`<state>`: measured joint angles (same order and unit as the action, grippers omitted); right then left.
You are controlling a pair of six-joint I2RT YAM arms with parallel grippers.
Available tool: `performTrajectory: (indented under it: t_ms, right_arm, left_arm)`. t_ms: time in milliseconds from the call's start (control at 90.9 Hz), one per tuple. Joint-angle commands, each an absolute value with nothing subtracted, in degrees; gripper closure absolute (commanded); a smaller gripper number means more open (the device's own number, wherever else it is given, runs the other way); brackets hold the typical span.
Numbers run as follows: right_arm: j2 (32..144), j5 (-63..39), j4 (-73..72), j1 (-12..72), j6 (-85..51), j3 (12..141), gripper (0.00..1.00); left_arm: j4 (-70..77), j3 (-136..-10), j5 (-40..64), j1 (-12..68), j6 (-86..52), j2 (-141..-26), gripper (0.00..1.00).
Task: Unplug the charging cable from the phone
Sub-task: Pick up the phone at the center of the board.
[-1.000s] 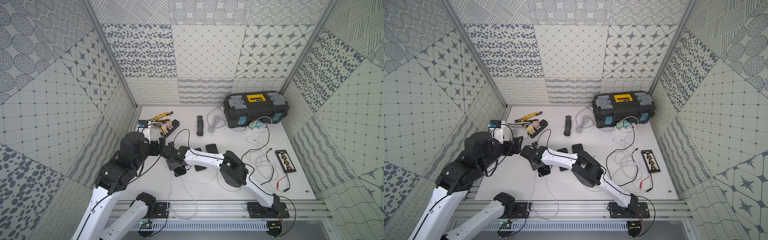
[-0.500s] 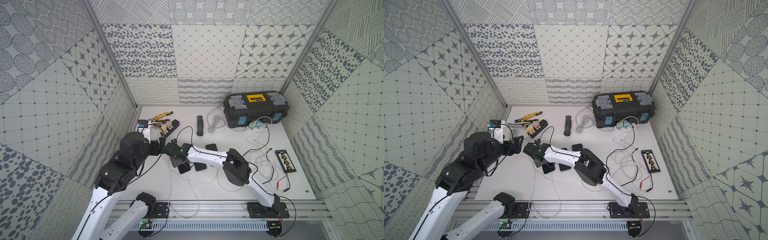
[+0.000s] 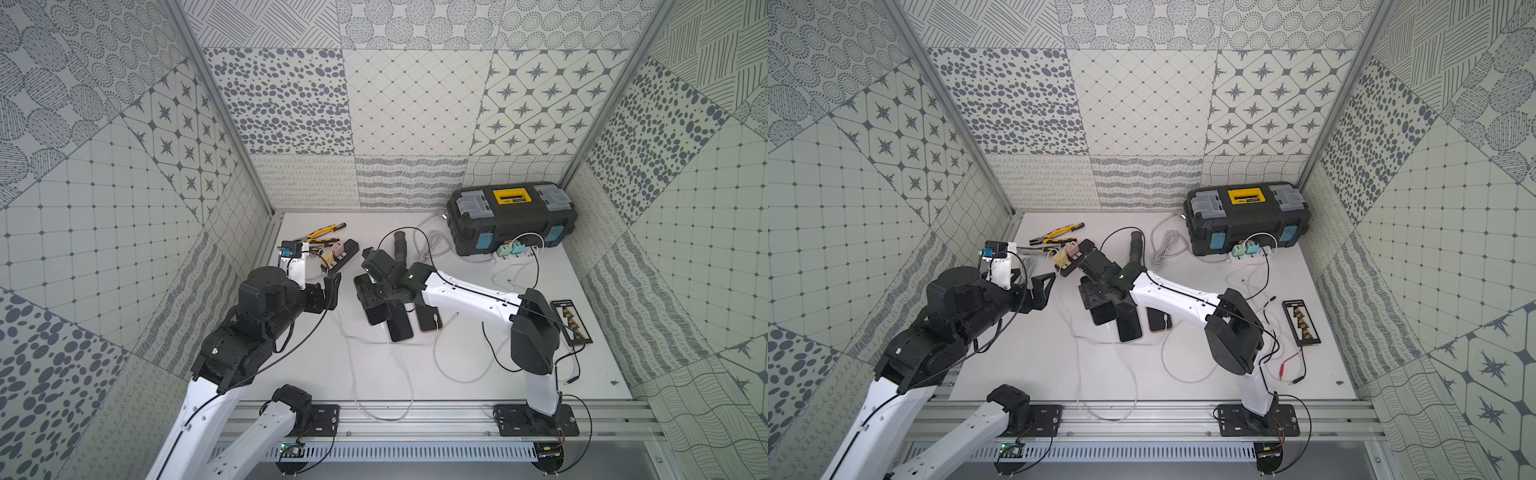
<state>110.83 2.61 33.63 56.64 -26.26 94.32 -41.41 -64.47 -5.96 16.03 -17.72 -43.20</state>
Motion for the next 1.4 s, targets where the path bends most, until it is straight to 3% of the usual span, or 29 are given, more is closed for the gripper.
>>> performTrajectory:
  t_ms: [0,517,913,1089,1387]
  right_arm:
    - [106.03,-9.64,22.5,54.23,-24.33,89.78,0.54]
    - [92.8,-47.79,-9.93,41.59,-37.91,68.96,0.54]
    - [84.33,-60.87,-23.45,37.21,-48.07,62.47,0.51]
    - [80.79,-62.42,-22.3,37.03,-48.29,62.17,0.49]
    - [78.41,-63.4,-24.27,37.22,-50.76,62.4,0.49]
  left_arm:
    - [-35.14,-64.34,2.8,15.89,-15.59,-42.85,0.02]
    - [-31.83,-65.37,19.1,15.91,-16.77,-45.06,0.02]
    - [-26.39,-67.14,32.93,15.91,-25.85,-48.82,0.02]
    - [-20.96,-67.09,40.23,15.91,-33.92,-51.94,0.02]
    - [-14.24,-64.79,44.18,15.91,-42.59,-54.05,0.02]
